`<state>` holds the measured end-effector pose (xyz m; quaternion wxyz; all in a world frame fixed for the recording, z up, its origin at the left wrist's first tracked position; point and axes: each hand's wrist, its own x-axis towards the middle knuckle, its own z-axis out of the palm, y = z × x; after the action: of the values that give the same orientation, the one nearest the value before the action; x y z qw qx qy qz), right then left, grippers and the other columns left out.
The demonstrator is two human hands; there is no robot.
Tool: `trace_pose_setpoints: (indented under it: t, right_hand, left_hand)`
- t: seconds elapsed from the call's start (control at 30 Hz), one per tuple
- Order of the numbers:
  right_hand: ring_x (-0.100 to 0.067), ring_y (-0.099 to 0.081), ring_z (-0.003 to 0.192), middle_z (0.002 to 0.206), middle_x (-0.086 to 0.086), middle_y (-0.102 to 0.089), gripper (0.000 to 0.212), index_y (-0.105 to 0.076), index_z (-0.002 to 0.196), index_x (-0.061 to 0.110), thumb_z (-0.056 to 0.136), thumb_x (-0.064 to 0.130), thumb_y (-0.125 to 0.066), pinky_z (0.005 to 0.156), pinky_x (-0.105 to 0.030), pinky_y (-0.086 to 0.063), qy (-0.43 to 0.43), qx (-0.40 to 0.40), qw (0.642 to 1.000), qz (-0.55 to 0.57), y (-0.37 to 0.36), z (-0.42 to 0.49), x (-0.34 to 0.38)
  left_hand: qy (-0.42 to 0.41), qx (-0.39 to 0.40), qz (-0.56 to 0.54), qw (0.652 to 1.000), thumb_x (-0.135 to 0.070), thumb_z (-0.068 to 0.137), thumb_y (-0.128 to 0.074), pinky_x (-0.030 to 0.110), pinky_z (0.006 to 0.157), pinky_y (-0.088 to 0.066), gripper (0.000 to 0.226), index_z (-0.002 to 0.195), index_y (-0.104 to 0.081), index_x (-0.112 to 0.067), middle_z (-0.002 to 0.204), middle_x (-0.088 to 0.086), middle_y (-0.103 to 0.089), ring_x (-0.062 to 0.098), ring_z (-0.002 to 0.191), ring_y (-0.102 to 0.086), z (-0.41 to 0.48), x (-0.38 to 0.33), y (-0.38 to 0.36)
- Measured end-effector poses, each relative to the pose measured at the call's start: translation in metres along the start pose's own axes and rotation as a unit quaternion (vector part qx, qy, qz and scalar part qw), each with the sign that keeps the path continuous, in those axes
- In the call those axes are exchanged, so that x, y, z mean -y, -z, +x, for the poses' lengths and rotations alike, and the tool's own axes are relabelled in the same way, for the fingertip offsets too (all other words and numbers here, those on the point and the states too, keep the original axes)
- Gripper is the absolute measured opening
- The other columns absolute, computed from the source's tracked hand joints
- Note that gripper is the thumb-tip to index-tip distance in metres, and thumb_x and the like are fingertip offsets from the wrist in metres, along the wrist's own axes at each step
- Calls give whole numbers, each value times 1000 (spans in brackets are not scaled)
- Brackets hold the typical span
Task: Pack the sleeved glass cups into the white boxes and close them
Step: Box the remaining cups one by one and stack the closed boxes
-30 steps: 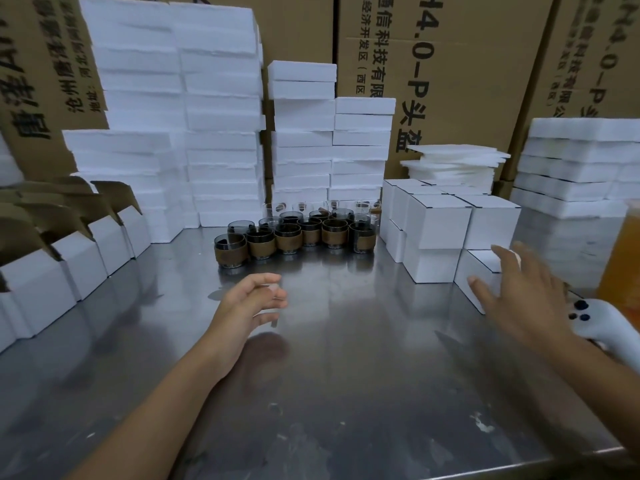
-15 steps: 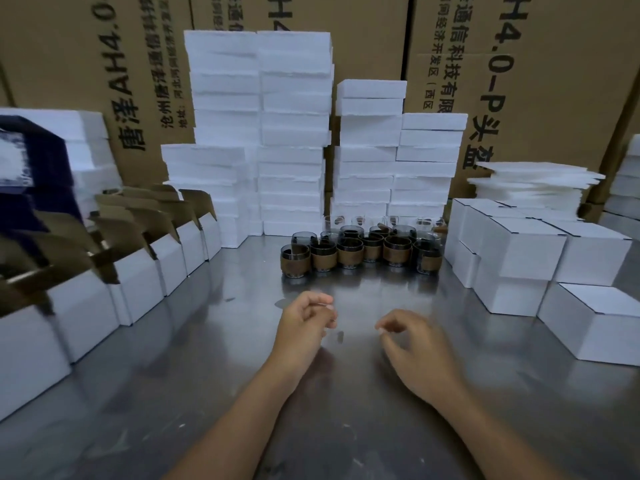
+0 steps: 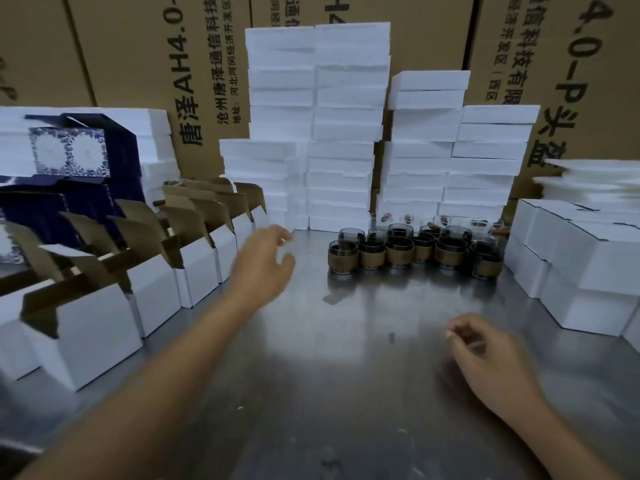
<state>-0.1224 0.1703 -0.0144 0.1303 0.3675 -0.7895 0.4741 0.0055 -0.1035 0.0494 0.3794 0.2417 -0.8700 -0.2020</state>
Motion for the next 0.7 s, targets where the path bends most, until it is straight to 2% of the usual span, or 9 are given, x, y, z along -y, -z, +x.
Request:
trace_pose_setpoints:
  t: [0.07, 0.13, 0.23, 0.37, 0.5, 0.63, 0.7]
  right_hand:
    - [0, -56, 77, 68, 4, -63, 24, -60, 69, 18, 84, -1, -63, 63, -7, -39, 3, 6, 1000, -1, -1, 1, 1]
    - [-2, -57, 78, 69, 4, -63, 26, -59, 69, 21, 84, 0, -63, 62, -7, -39, 3, 10, 1000, 2, -1, 1, 1]
    - [-2, -57, 77, 69, 5, -64, 29, -59, 68, 25, 84, 1, -63, 61, -7, -39, 3, 9, 1000, 1, -2, 0, 1]
    - [-1, -57, 74, 67, 8, -64, 30, -58, 68, 27, 84, 3, -64, 59, -8, -39, 0, 2, 1000, -9, -2, -1, 0]
    - [-2, -58, 73, 66, 6, -64, 29, -59, 67, 25, 83, 1, -65, 58, -11, -39, -4, -3, 1000, -2, -3, -1, 0]
    - [-1, -57, 70, 65, 6, -63, 28, -59, 67, 23, 83, 0, -65, 58, -8, -38, -2, -6, 1000, 3, -3, -1, 1]
    - [-2, -57, 71, 65, 6, -63, 27, -59, 67, 22, 83, 1, -65, 57, -9, -38, -2, -4, 1000, 8, -3, 0, 0]
  left_hand:
    - [-24, -29, 212, 977, -11, 87, -55, 39, 91, -37, 40, 126, -47, -11, 120, 11, -53, 30, 109, -49, 12, 17, 23]
    - [-18, -32, 375, 926, -7, 83, -55, 39, 90, -34, 43, 125, -44, -9, 117, 13, -51, 33, 107, -48, 17, 30, 39]
    - [17, -6, 474, 880, -10, 83, -60, 41, 94, -36, 42, 120, -42, -9, 118, 14, -50, 34, 109, -51, 16, 43, 49]
    - [50, 29, 470, 881, -14, 85, -62, 41, 94, -42, 49, 126, -38, -10, 122, 14, -46, 35, 110, -53, 10, 54, 44]
    - [34, 38, 462, 886, -10, 79, -70, 34, 90, -44, 62, 130, -36, -12, 124, 13, -46, 29, 112, -49, 10, 57, 38]
    - [51, 39, 344, 937, 4, 76, -67, 32, 71, -42, 55, 122, -40, -9, 117, 16, -48, 29, 99, -52, 10, 51, 31]
    - [44, 25, 294, 955, 9, 78, -62, 32, 70, -43, 49, 119, -41, -8, 113, 16, -52, 30, 96, -53, 9, 44, 27]
